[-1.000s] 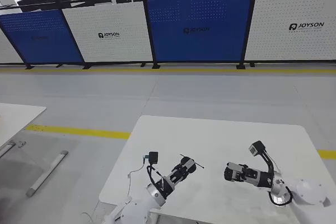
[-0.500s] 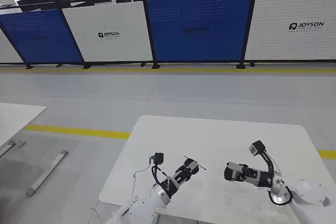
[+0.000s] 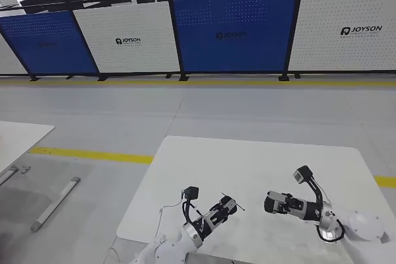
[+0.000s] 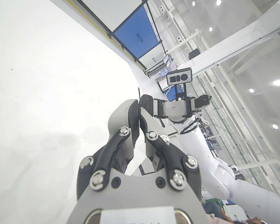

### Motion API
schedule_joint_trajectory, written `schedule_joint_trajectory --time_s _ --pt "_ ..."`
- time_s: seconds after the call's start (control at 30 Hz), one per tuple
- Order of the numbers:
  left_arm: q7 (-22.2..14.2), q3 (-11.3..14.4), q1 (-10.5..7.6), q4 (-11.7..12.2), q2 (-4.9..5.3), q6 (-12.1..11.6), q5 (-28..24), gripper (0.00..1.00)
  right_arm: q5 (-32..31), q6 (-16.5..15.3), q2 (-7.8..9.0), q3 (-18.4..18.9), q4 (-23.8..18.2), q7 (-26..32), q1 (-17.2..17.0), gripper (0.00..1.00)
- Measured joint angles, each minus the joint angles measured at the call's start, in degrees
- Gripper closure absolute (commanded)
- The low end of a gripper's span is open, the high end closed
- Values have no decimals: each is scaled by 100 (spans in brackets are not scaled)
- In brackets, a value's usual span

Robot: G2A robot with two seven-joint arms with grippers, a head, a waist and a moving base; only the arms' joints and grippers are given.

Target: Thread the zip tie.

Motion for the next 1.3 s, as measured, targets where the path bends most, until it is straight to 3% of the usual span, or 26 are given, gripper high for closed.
schedule_joint_trajectory --time_s 0.2,0.3,0.77,0.9,1.1,1.23,1.3 --pt "115 -10 -73 37 -47 5 -733 100 0 0 0 0 0 0 0 0" --pt "-5 -18 -127 104 -53 28 -949 100 0 0 0 0 0 0 0 0" --pt "-62 -12 -136 115 -52 30 -962 100 -2 0 0 0 -1 -3 -1 0" --pt "-62 -12 -136 115 -52 30 -962 100 -335 31 32 109 -113 -49 -11 0" --pt "-62 -12 -136 115 -52 30 -962 100 -1294 8 280 835 -488 672 -80 0" --pt "-62 -12 -136 115 -52 30 -962 100 -1367 402 434 1265 -550 1700 46 0" --pt "-62 -12 -136 115 -52 30 -962 100 -1366 631 453 1325 -554 1866 106 0"
